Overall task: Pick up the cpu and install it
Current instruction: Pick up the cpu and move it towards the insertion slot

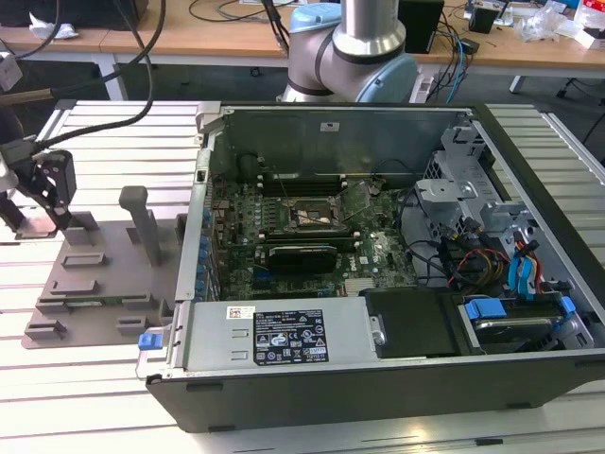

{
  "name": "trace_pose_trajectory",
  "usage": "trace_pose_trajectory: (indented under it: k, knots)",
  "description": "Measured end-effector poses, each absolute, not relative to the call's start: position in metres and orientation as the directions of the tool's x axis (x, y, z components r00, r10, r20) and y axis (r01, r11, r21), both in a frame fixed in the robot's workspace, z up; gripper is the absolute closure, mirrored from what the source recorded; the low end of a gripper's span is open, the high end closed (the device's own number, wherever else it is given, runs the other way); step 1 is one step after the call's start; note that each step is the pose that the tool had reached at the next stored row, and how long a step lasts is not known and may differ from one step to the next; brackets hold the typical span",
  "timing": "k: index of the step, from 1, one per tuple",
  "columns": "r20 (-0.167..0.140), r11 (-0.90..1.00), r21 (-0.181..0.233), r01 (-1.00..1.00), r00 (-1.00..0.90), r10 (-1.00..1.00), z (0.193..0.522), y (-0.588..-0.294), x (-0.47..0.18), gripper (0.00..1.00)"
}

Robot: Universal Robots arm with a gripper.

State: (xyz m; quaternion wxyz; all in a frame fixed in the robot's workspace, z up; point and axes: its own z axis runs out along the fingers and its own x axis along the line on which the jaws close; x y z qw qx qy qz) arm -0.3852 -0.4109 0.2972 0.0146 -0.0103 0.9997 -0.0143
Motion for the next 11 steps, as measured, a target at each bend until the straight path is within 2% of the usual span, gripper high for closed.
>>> trace_pose_trajectory:
  k: [11]
  knots:
    - [-0.029,0.999,-0.029,-0.02,-0.999,-0.021,0.308,-0.411,-0.385,0.45]
